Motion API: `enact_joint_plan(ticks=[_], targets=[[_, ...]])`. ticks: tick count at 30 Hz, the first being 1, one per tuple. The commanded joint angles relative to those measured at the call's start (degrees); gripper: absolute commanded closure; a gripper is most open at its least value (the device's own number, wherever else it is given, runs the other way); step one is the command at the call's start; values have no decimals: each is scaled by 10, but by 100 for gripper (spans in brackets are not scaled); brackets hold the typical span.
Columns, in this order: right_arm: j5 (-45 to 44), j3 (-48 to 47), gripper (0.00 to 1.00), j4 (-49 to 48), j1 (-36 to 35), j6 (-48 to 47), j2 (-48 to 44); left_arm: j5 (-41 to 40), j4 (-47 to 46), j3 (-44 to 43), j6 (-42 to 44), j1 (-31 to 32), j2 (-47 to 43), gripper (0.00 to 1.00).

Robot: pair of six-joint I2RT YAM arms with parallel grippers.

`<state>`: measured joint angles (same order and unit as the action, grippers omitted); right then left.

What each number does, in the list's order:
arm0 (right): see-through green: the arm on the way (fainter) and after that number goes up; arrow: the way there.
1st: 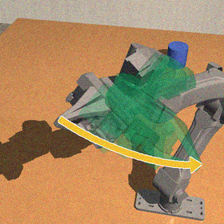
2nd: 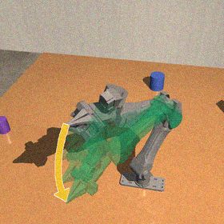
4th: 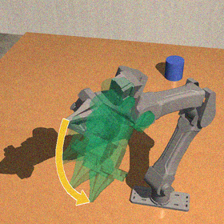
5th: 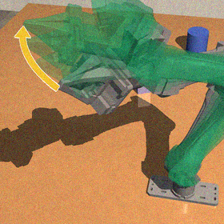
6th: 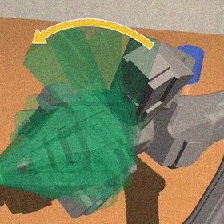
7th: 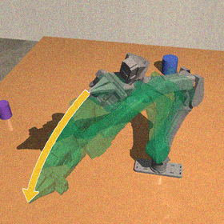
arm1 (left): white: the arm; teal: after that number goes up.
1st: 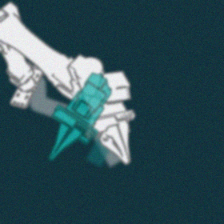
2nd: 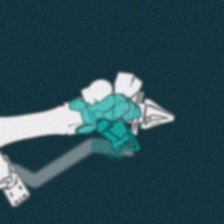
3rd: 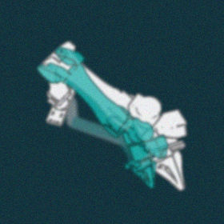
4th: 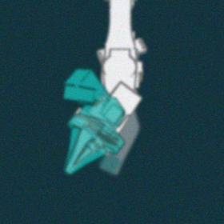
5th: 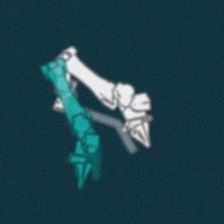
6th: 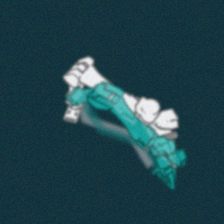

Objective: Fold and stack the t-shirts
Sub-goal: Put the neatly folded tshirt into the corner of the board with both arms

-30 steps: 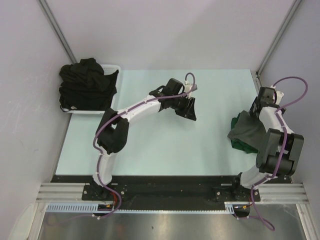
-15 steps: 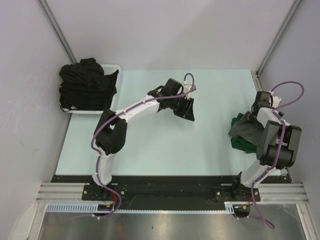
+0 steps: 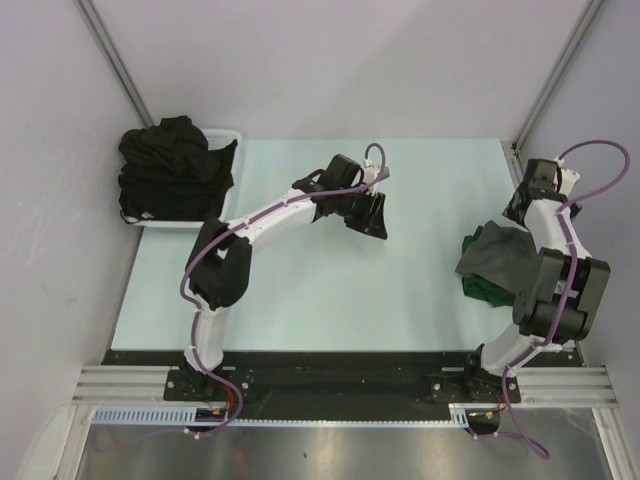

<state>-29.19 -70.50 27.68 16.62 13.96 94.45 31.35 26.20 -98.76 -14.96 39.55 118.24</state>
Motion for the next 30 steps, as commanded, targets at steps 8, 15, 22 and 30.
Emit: enact_joint_plan(ticks=[8, 15, 22, 30], targets=[[72, 46, 0, 119, -48, 67, -169, 9, -15, -26, 2, -7, -21, 49], [48, 97, 0, 160, -102, 73, -238, 20, -26, 17, -7, -22, -73, 48], [-8, 67, 0, 203, -116, 57, -237, 44, -39, 50, -16, -33, -121, 46], [-83, 32, 0, 246, -116, 17, -191, 59, -51, 38, -27, -33, -123, 39]])
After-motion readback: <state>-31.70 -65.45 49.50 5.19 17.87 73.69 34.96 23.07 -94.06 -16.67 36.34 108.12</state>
